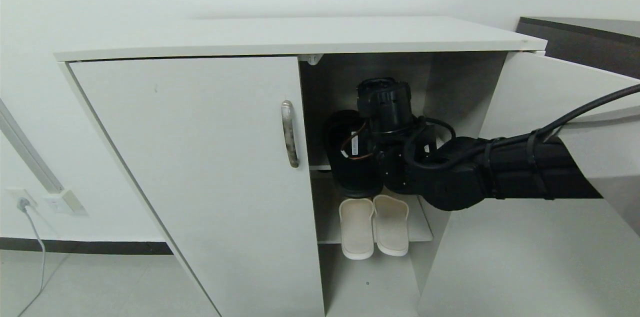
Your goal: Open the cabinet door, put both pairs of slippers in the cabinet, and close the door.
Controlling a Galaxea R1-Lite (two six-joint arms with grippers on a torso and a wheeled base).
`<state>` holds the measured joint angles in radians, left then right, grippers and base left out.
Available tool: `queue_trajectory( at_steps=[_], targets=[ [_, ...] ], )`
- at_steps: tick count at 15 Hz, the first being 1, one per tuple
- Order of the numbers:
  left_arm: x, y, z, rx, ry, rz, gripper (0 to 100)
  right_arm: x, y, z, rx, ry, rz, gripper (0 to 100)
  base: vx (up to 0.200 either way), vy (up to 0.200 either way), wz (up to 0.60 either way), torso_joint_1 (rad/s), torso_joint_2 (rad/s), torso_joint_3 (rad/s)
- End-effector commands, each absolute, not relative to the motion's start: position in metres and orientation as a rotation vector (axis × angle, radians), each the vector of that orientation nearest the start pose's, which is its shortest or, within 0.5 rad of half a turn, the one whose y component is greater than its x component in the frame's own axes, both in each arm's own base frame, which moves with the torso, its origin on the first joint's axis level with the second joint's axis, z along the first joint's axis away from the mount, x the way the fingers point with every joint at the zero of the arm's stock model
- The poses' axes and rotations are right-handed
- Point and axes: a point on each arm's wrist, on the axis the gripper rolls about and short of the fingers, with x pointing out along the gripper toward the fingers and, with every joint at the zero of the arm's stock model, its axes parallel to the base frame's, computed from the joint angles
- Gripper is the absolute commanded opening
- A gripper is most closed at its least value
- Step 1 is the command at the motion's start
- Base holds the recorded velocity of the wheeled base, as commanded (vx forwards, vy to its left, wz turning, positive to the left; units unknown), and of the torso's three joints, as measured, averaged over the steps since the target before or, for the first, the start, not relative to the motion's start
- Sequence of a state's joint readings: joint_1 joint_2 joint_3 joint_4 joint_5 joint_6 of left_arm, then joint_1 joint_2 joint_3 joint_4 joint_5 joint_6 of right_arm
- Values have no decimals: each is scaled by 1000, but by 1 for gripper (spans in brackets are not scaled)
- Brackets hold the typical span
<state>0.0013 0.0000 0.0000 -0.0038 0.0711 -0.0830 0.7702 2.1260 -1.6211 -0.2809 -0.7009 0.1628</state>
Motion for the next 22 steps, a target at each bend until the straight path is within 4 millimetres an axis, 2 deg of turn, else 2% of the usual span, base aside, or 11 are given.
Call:
queue_trajectory(
  at_steps=[1,4,7,12,17,18,20,22],
  targets=[
    [-23,2,76,-83,-8,72,0,346,298,210,12,175,32,0,0,0,0,0,0,0],
    [-23,2,76,-84,-8,73,0,361,295,217,20,169,8,0,0,0,0,0,0,0],
    [-23,2,76,-83,-8,73,0,365,295,224,32,160,3,0,0,0,0,0,0,0],
    [-23,2,76,-84,-6,72,0,376,290,217,35,172,-15,0,0,0,0,0,0,0],
    [-23,2,76,-83,-8,72,0,379,290,213,39,179,-21,0,0,0,0,0,0,0],
    [-23,2,76,-83,-8,73,0,379,290,213,39,179,-21,100,0,0,0,0,0,0],
    [-23,2,76,-83,-8,73,0,378,288,213,36,182,-23,100,0,0,0,0,0,0],
    [-23,2,76,-84,-8,72,0,364,285,220,27,191,-10,100,0,0,0,0,0,0]
  ],
)
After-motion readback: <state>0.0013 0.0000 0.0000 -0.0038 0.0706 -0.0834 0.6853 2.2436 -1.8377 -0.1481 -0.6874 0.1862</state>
